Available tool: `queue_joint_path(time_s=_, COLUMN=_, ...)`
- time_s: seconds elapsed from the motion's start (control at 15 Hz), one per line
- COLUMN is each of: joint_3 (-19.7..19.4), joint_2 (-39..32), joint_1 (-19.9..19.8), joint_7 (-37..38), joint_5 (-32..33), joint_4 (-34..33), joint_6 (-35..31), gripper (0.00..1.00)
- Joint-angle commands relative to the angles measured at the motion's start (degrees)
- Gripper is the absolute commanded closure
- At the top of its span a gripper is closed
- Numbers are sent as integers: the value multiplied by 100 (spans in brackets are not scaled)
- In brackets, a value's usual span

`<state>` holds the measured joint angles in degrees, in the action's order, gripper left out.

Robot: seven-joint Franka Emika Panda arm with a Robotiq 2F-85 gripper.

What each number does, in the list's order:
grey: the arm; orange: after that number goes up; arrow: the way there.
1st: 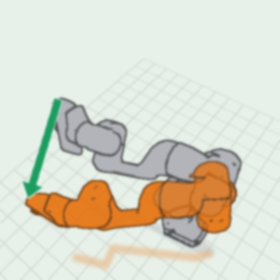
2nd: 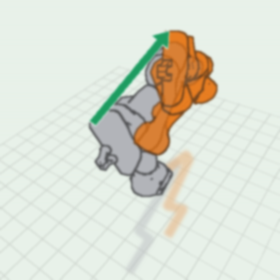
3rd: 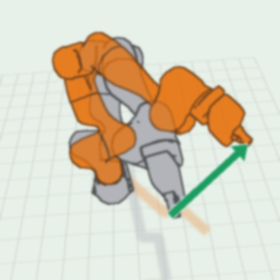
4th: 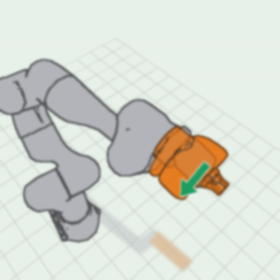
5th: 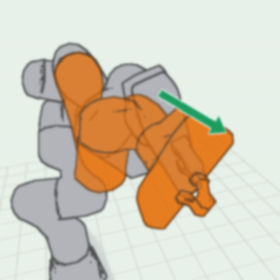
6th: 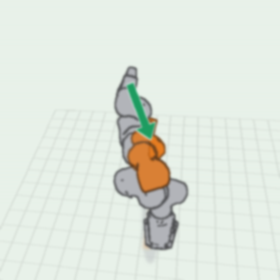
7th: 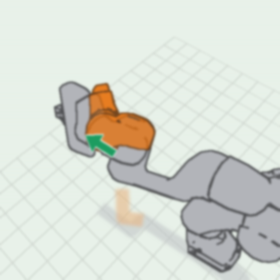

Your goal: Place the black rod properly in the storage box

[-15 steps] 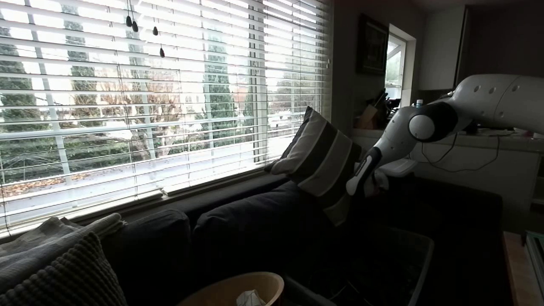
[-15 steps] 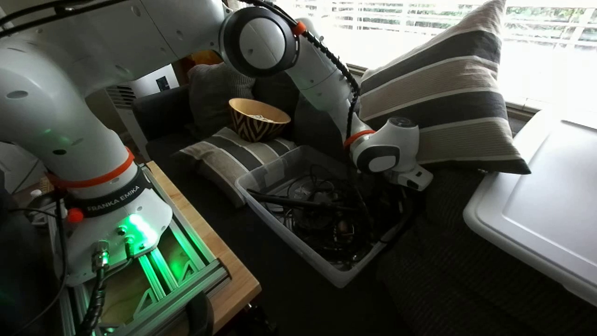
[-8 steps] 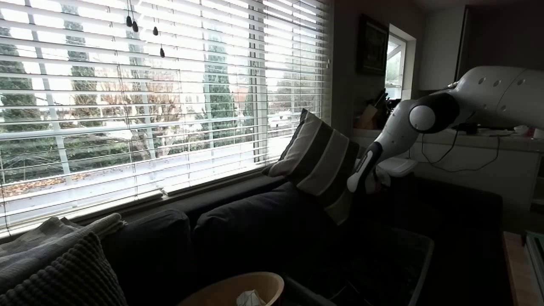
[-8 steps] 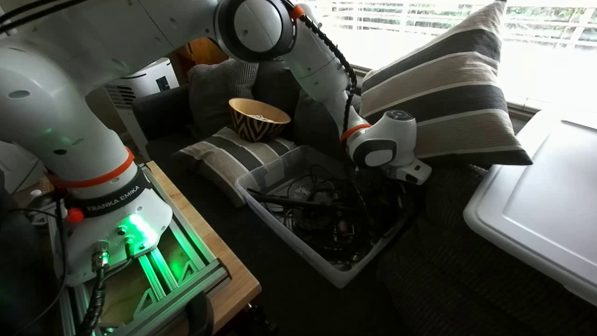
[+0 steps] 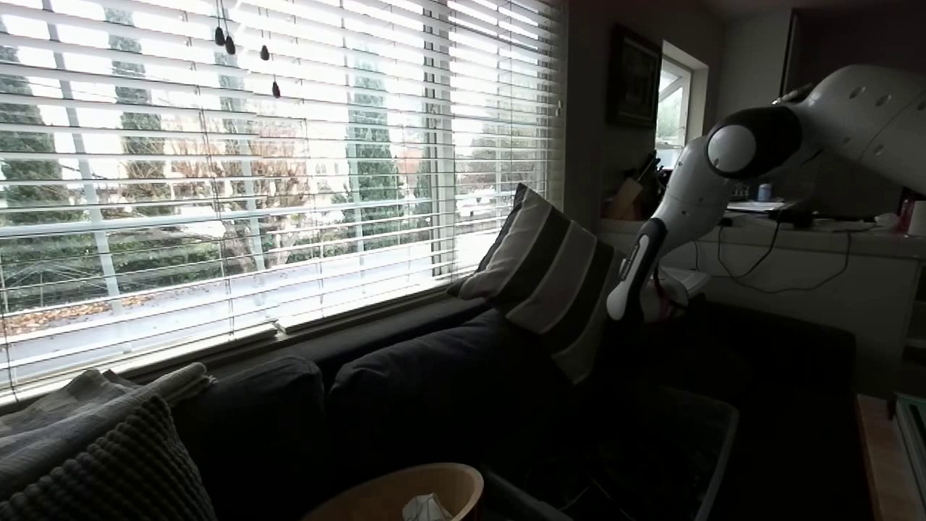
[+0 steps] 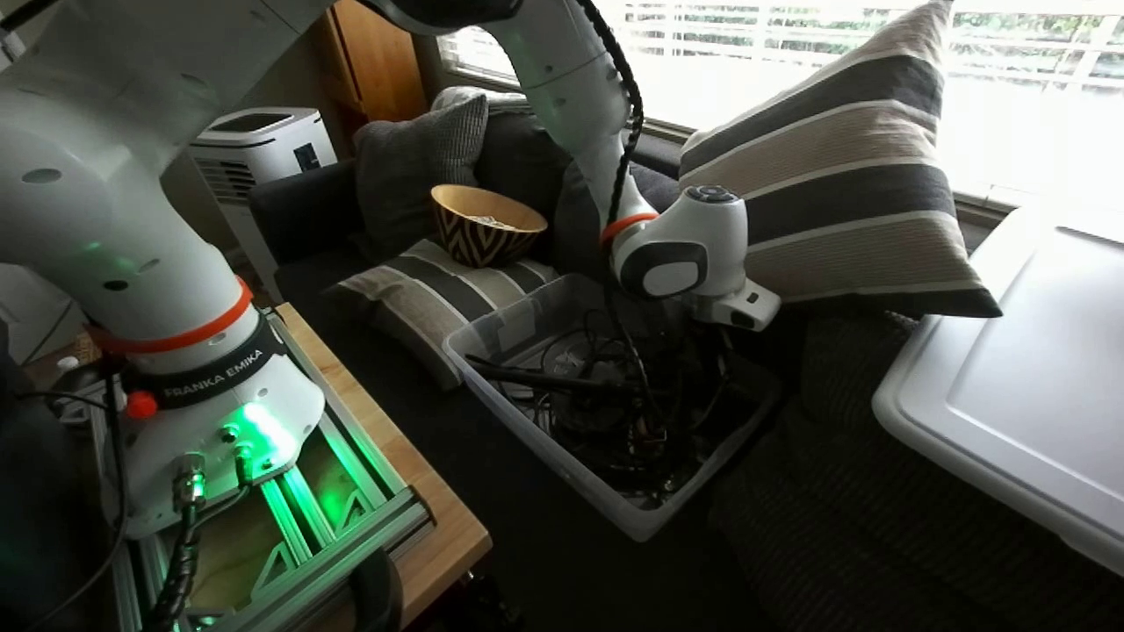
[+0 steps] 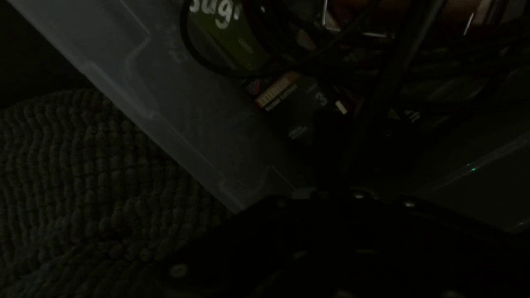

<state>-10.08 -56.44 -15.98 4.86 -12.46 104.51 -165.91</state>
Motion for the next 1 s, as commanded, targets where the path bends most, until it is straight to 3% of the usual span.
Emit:
queue_joint_path(time_s=0.0, joint_3=-113, joint_2=905, joint_1=229, joint_7=-109, joint_5=257, joint_4=1396, joint_6=-409, gripper=100)
queue_joint_path(time_s=0.2, joint_3=-279, joint_2=1521, joint_1=532, joint_7=-64, joint_5=403, joint_4=2286, joint_6=-860, gripper=100)
queue_joint_path(time_s=0.27, joint_3=-333, joint_2=1736, joint_1=639, joint_7=-67, joint_5=462, joint_4=2577, joint_6=-933, gripper=74)
queue_joint_path(time_s=0.4, joint_3=-513, joint_2=2154, joint_1=923, joint_7=-160, joint_5=668, joint_4=3130, joint_6=-1154, gripper=66)
queue_joint_path(time_s=0.6, joint_3=-1035, joint_2=2706, joint_1=1563, joint_7=-237, joint_5=1079, joint_4=3793, joint_6=-1154, gripper=44)
queue_joint_path(time_s=0.93, joint_3=-2634, joint_2=3300, joint_1=3169, joint_7=-437, joint_5=2317, joint_4=4470, joint_6=-811, gripper=5)
